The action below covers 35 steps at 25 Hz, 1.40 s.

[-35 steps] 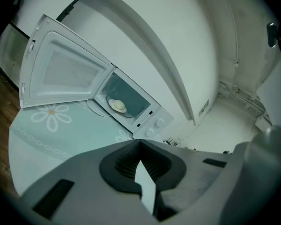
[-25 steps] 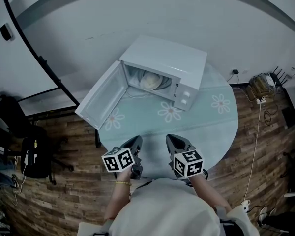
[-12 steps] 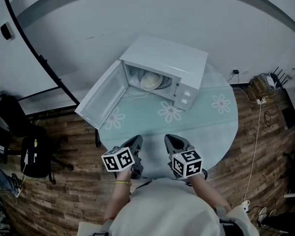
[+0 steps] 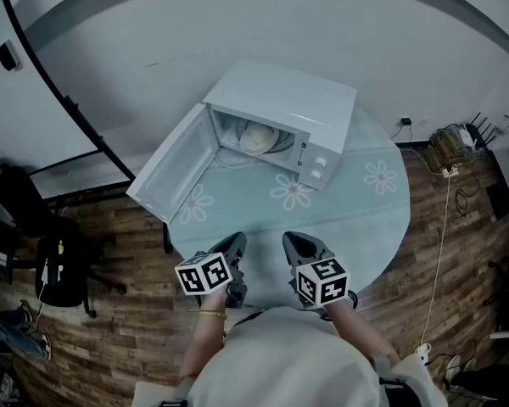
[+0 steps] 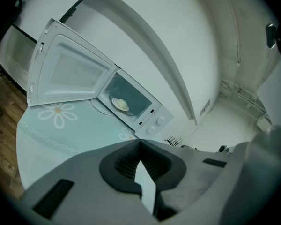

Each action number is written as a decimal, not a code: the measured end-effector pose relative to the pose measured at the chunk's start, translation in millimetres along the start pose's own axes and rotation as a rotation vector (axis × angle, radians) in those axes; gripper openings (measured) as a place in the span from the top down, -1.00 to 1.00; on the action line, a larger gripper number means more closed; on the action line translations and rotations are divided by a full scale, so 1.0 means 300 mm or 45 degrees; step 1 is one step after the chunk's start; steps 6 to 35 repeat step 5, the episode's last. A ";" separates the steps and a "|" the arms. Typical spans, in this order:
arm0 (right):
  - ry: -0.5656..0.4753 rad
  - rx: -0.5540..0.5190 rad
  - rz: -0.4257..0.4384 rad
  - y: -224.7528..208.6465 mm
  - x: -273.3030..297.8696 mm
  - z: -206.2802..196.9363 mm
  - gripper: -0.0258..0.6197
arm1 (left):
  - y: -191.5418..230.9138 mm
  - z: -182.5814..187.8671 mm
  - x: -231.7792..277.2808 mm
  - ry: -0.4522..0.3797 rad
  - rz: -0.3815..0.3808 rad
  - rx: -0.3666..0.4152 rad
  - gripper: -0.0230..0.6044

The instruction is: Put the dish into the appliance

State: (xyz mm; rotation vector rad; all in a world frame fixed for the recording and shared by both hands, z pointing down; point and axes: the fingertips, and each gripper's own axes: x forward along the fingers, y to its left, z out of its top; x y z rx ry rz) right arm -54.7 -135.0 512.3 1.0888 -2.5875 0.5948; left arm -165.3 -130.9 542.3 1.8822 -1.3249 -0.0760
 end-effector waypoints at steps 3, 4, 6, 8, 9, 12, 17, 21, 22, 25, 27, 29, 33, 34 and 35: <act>0.002 -0.003 0.003 -0.002 -0.002 -0.001 0.91 | -0.004 -0.002 0.006 0.001 -0.005 -0.009 0.89; 0.002 -0.004 0.004 -0.002 -0.002 -0.001 0.91 | -0.004 -0.003 0.008 0.001 -0.006 -0.012 0.89; 0.001 -0.006 0.006 -0.002 -0.002 -0.001 0.91 | -0.004 -0.004 0.010 0.002 -0.006 -0.015 0.89; 0.001 -0.006 0.006 -0.002 -0.002 -0.001 0.91 | -0.004 -0.004 0.010 0.002 -0.006 -0.015 0.89; 0.001 -0.006 0.006 -0.002 -0.002 -0.001 0.91 | -0.004 -0.004 0.010 0.002 -0.006 -0.015 0.89; 0.001 -0.006 0.006 -0.002 -0.002 -0.001 0.91 | -0.004 -0.004 0.010 0.002 -0.006 -0.015 0.89; 0.001 -0.006 0.006 -0.002 -0.002 -0.001 0.91 | -0.004 -0.004 0.010 0.002 -0.006 -0.015 0.89; 0.001 -0.006 0.006 -0.002 -0.002 -0.001 0.91 | -0.004 -0.004 0.010 0.002 -0.006 -0.015 0.89; 0.001 -0.006 0.006 -0.002 -0.002 -0.001 0.91 | -0.004 -0.004 0.010 0.002 -0.006 -0.015 0.89; 0.001 -0.006 0.006 -0.002 -0.002 -0.001 0.91 | -0.004 -0.004 0.010 0.002 -0.006 -0.015 0.89; 0.001 -0.006 0.006 -0.002 -0.002 -0.001 0.91 | -0.004 -0.004 0.010 0.002 -0.006 -0.015 0.89; 0.001 -0.006 0.006 -0.002 -0.002 -0.001 0.91 | -0.004 -0.004 0.010 0.002 -0.006 -0.015 0.89; 0.001 -0.006 0.006 -0.002 -0.002 -0.001 0.91 | -0.004 -0.004 0.010 0.002 -0.006 -0.015 0.89; 0.001 -0.006 0.006 -0.002 -0.002 -0.001 0.91 | -0.004 -0.004 0.010 0.002 -0.006 -0.015 0.89; 0.001 -0.006 0.006 -0.002 -0.002 -0.001 0.91 | -0.004 -0.004 0.010 0.002 -0.006 -0.015 0.89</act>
